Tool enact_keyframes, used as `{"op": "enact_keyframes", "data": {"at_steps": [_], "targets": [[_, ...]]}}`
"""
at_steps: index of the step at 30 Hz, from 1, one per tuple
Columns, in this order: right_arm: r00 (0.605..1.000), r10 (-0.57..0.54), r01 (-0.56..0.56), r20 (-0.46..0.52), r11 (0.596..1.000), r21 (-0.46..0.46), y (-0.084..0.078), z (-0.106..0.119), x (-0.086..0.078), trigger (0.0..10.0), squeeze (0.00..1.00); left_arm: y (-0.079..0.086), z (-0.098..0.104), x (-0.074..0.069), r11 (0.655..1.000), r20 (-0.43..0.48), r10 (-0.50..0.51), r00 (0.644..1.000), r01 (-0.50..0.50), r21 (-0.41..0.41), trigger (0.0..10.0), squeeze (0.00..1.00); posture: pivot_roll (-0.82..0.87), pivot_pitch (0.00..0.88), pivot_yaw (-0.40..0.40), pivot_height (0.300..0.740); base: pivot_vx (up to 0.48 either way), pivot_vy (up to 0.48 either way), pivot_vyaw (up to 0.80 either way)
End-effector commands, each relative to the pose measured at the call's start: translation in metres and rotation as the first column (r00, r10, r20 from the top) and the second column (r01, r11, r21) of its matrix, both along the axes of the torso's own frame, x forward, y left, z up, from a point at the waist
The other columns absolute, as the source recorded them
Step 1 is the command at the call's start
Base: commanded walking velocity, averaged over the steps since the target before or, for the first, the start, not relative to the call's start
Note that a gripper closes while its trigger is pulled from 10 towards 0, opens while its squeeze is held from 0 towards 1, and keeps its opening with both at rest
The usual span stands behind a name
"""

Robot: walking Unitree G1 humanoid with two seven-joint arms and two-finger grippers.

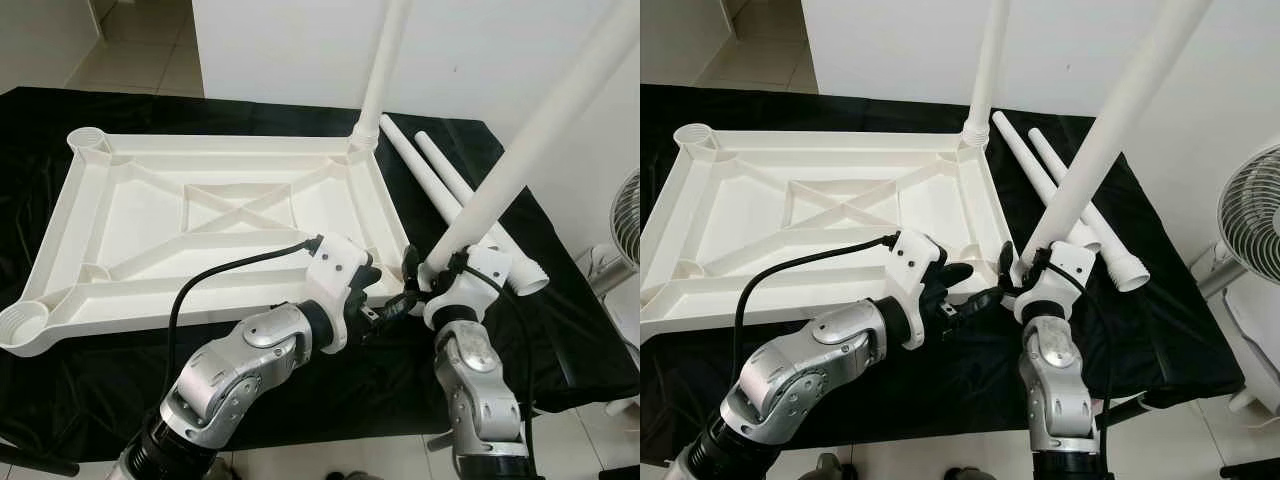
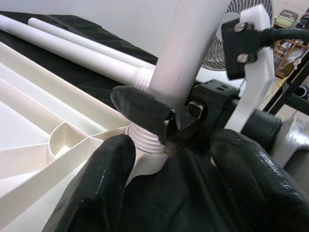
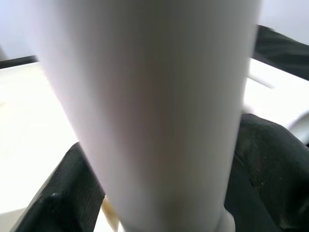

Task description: Building children table

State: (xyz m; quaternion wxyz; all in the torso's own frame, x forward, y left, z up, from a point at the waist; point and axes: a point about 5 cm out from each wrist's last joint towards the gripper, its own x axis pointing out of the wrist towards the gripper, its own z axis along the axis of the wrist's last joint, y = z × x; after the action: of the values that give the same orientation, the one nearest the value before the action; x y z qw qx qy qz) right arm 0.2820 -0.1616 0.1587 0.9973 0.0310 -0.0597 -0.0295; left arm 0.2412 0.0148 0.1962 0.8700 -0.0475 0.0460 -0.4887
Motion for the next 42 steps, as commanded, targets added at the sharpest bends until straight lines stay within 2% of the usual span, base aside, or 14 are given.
{"op": "enact_keyframes", "data": {"at_steps": [1,6,10,13,21,22,23,24,26,27,36,37,38,42], "targets": [[0.998,0.065,-0.065,-0.003,0.998,0.012,-0.006,0.000,0.001,10.0,0.00,-0.005,0.000,-0.004,0.996,0.004,-0.084,0.996,0.084,-0.005,10.0,0.00,-0.01,0.087,-0.087,0.740,0.000,0.000,0.00],[0.977,0.212,-0.211,0.009,0.977,-0.033,-0.014,0.006,0.003,10.0,0.00,-0.004,0.000,-0.004,0.997,0.005,-0.081,0.997,0.081,-0.004,10.0,0.00,-0.01,0.087,-0.087,0.740,0.000,0.000,0.00],[0.935,0.354,-0.352,0.011,0.932,-0.086,-0.024,0.013,0.005,10.0,0.00,-0.003,0.000,-0.004,0.997,0.005,-0.078,0.997,0.078,-0.003,10.0,0.00,0.00,0.092,-0.083,0.740,0.000,0.000,0.00],[0.881,0.474,-0.472,-0.016,0.873,-0.122,-0.027,0.013,0.004,10.0,0.00,-0.002,0.000,-0.004,0.997,0.005,-0.076,0.997,0.076,-0.002,10.0,0.00,0.00,0.093,-0.080,0.740,0.000,0.000,0.00],[0.823,0.565,-0.565,-0.054,0.805,-0.180,-0.034,0.010,0.009,10.0,0.00,-0.002,0.000,-0.005,0.997,0.003,-0.076,0.997,0.076,0.000,10.0,0.00,0.00,0.097,-0.078,0.740,0.000,0.000,0.00],[0.812,0.579,-0.581,-0.072,0.792,-0.188,-0.035,0.008,0.011,8.0,0.00,-0.002,0.000,-0.004,0.997,0.002,-0.075,0.997,0.075,0.000,10.0,0.00,0.00,0.099,-0.076,0.740,0.000,0.000,0.00],[0.812,0.579,-0.581,-0.072,0.792,-0.188,-0.035,0.008,0.011,8.0,0.00,-0.002,0.000,-0.004,0.997,0.002,-0.075,0.997,0.075,0.000,10.0,0.00,0.00,0.099,-0.076,0.740,0.000,0.000,0.00],[0.801,0.592,-0.596,-0.086,0.779,-0.194,-0.036,0.006,0.013,3.0,0.00,-0.002,0.000,-0.004,0.997,0.002,-0.073,0.997,0.073,0.000,10.0,0.00,0.00,0.099,-0.076,0.740,0.000,0.000,0.00],[0.801,0.592,-0.596,-0.086,0.779,-0.194,-0.036,0.006,0.013,3.0,0.00,-0.002,0.000,-0.004,0.997,0.002,-0.073,0.997,0.073,0.000,10.0,0.00,0.00,0.099,-0.076,0.740,0.000,0.000,0.00],[0.792,0.602,-0.608,-0.097,0.769,-0.195,-0.037,0.005,0.015,0.0,0.00,-0.002,0.000,-0.004,0.997,0.002,-0.072,0.997,0.072,0.000,10.0,0.00,0.00,0.099,-0.076,0.740,0.000,0.000,0.00],[0.740,0.659,-0.672,-0.135,0.723,-0.160,-0.042,-0.002,0.011,0.0,0.00,-0.002,0.001,-0.005,0.998,0.001,-0.067,0.998,0.067,-0.001,10.0,0.00,0.00,0.117,-0.072,0.740,0.000,0.000,0.00],[0.751,0.647,-0.660,-0.134,0.733,-0.161,-0.043,-0.002,0.011,2.4,0.00,-0.002,0.001,-0.005,0.998,0.000,-0.066,0.998,0.066,-0.002,10.0,0.00,0.00,0.123,-0.074,0.740,0.000,0.000,0.00],[0.761,0.636,-0.649,-0.128,0.745,-0.156,-0.043,-0.002,0.011,10.0,0.00,-0.002,0.001,-0.005,0.998,-0.002,-0.066,0.998,0.066,-0.004,10.0,0.00,0.00,0.123,-0.074,0.740,0.000,0.000,0.00],[0.770,0.627,-0.638,-0.120,0.755,-0.149,-0.043,-0.002,0.011,10.0,0.00,-0.002,0.001,-0.005,0.998,-0.003,-0.065,0.998,0.065,-0.005,10.0,0.00,0.00,0.129,-0.073,0.740,0.000,0.000,0.00]]}}
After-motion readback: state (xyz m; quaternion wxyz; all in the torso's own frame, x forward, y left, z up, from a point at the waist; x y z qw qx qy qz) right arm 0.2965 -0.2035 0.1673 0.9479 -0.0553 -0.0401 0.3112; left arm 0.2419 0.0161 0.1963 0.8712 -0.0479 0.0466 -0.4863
